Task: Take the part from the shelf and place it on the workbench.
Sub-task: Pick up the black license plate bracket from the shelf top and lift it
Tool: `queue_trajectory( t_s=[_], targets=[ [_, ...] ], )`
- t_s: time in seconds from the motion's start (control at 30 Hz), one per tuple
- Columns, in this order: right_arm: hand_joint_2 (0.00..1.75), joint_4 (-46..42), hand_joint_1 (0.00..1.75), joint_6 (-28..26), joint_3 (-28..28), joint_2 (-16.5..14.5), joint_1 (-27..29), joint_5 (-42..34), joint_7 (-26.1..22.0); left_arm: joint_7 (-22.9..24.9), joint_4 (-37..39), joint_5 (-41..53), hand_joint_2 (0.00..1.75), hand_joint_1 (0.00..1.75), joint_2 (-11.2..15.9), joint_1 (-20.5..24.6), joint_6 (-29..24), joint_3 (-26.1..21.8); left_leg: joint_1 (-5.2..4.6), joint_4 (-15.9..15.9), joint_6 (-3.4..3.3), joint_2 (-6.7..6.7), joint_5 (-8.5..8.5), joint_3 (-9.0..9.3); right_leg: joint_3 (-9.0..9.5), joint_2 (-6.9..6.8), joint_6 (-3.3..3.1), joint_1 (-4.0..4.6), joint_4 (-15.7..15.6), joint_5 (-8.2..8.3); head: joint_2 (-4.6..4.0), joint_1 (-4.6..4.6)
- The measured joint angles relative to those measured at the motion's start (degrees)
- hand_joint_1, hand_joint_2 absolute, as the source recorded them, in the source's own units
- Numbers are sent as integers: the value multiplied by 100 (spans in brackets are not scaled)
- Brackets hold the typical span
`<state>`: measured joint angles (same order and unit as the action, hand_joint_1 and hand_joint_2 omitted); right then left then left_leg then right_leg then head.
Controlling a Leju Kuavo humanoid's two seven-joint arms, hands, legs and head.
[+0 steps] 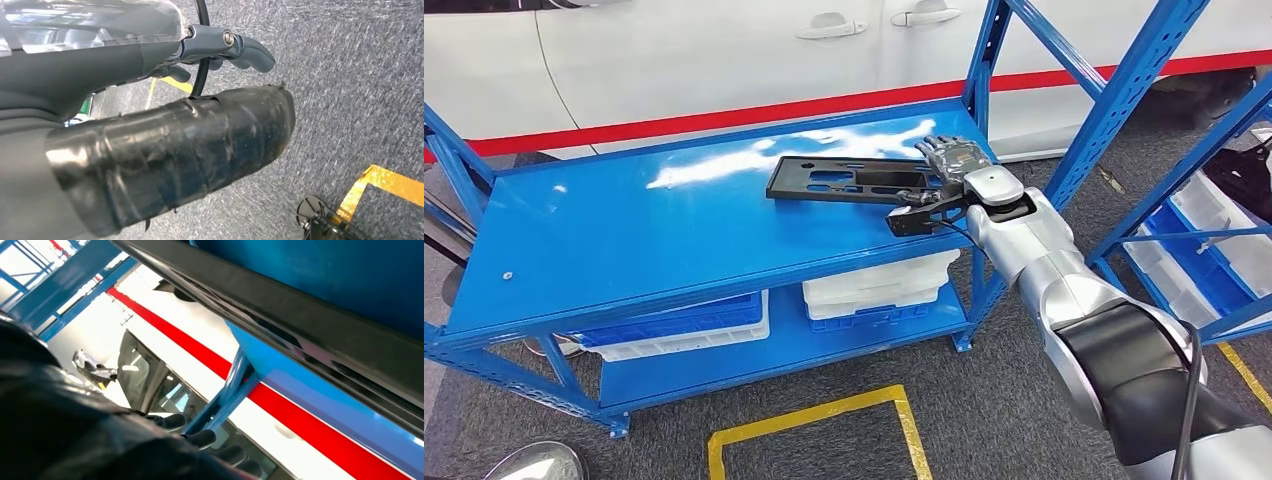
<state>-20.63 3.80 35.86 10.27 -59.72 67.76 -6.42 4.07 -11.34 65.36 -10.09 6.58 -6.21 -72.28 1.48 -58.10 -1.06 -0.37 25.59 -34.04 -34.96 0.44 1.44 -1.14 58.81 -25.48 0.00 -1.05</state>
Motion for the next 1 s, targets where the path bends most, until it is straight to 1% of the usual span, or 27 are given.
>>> queue_trajectory(
  t_s=[0.1, 0.17, 0.43, 0.47, 0.6, 0.67, 0.7, 0.73, 0.77, 0.83, 0.87, 0.93, 1.0],
  targets=[
    [0, 0, 0, -2, -1, -14, 0, 11, -3, 0, 0, -8, 0, 0, -1, -1, -9, 0, 1, 10, 53, -1, -2, 2, -2, -2, -4, 13, 5, -2, 0, 0],
    [0, 0, 0, -2, -1, -32, 0, 25, -3, -3, 0, -17, 0, 0, -1, 1, -11, 0, 1, 10, 70, -2, -2, 1, -1, -5, -6, 23, 7, -3, 0, 0],
    [0, 0, 0, 0, -3, -73, -1, 64, -4, -67, 1, 52, 0, 0, -1, 2, 53, 0, -5, -18, 83, -3, 3, -14, 7, -11, -7, 17, 6, 1, 0, 0],
    [0, 0, 0, 1, -3, -73, -1, 65, -4, -69, 1, 58, 0, 0, -1, 2, 58, 0, -6, -22, 82, -3, 4, -17, 7, -11, -6, 16, 6, 2, 0, 0],
    [0, 1, 0, 2, -3, -82, -2, 82, -9, -68, 0, 50, 0, 0, 4, 1, 55, 0, -22, -88, 31, -10, 32, -49, 4, -14, 23, -33, -9, 21, 0, 1],
    [0, 2, 0, 7, -3, -84, -3, 88, -11, -68, 0, 43, 0, 0, 4, 1, 49, 0, -26, -97, 12, -11, 35, -57, 11, -14, 41, -33, -25, 31, 0, 0],
    [0, 2, 0, 10, -4, -84, -8, 92, -11, -68, 0, 43, 0, 0, 3, 2, 47, 0, -26, -73, -6, -10, 24, -47, 29, -12, 61, -23, -56, 47, 0, -1],
    [0, 3, 0, 12, -6, -84, -10, 96, -12, -67, 0, 43, 0, 0, -1, 2, 45, 0, -16, -25, -9, -8, 3, -22, 62, -9, 63, -12, -85, 58, 0, -2],
    [0, 4, 0, 15, -8, -84, -21, 98, -13, -64, 0, 43, 0, 0, -4, 1, 44, 0, -3, 33, 8, -6, -26, 8, 94, -8, 20, 3, -137, 86, 0, -4],
    [0, 7, 0, 26, -12, -87, -46, 104, -14, -60, 1, 43, 0, 0, -11, 4, 43, 0, 12, 117, 45, -4, -67, 55, 141, -13, -88, 19, -207, 109, 0, -5],
    [0, 10, 0, 33, -12, -89, -59, 109, -16, -58, 1, 42, 0, 0, -13, 6, 43, 0, 8, 121, 49, -4, -70, 57, 146, -18, -121, 20, -236, 121, 0, -5],
    [0, 14, 0, 44, -13, -92, -65, 124, -21, -57, 1, 36, 0, 0, -13, 8, 42, 0, 0, 106, 30, -4, -60, 52, 155, -23, -92, 15, -240, 117, 0, -5],
    [0, 15, 0, 44, -13, -94, -66, 138, -25, -57, 1, 28, 0, 0, -8, 5, 42, 0, -8, 95, 22, -4, -55, 47, 154, -25, -83, 8, -242, 124, 0, -4]
  ],
)
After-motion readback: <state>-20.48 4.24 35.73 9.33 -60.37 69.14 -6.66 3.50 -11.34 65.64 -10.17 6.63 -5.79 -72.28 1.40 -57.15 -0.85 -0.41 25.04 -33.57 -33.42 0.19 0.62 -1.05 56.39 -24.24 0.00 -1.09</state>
